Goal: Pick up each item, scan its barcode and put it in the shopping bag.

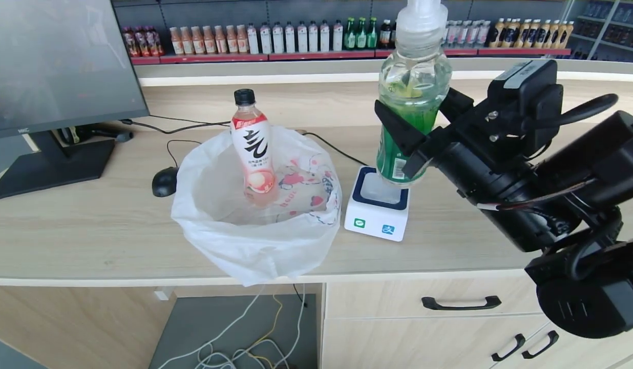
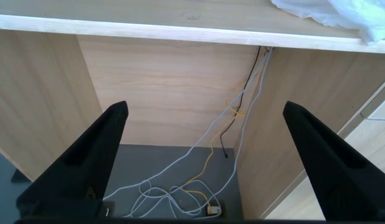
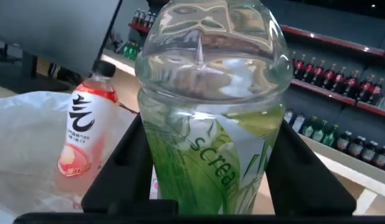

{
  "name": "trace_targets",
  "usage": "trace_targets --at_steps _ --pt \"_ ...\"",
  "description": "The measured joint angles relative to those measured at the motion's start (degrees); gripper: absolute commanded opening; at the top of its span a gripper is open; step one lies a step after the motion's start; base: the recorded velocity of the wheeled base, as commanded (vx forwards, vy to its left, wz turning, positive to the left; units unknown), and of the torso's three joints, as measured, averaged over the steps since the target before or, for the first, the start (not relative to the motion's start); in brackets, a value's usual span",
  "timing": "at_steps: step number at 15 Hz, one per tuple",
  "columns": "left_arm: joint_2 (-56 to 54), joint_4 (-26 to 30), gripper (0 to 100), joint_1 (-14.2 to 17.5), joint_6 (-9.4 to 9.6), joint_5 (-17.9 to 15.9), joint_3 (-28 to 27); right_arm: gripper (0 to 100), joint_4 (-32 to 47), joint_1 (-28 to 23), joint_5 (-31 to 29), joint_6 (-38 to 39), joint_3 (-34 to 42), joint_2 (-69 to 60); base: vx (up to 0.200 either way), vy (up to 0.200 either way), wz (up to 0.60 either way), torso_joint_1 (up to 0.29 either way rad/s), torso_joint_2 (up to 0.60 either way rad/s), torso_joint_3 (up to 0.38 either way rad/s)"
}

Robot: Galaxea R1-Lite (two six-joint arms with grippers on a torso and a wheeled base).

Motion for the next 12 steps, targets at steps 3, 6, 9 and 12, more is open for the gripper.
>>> trace_targets --at_steps 3,6,9,12 --pt "0.0 0.0 100 0.0 0.0 0.0 0.0 0 0.2 -3.71 9.0 -3.9 -6.29 2.33 0.0 0.0 0.0 0.0 0.0 0.0" --pt "0.0 0.0 100 0.0 -0.02 0.02 0.0 0 0.46 -4.58 17.63 -6.49 -11.72 6.01 0.0 0.0 0.0 0.0 0.0 0.0" --pt "0.0 0.0 100 0.0 0.0 0.0 0.0 0 0.15 -4.89 24.71 -7.83 -12.58 8.19 0.0 0.0 0.0 0.0 0.0 0.0" --pt "0.0 0.0 100 0.0 -0.02 0.0 0.0 0 -0.46 -5.0 27.97 -9.05 -11.84 9.3 0.0 0.0 0.0 0.0 0.0 0.0"
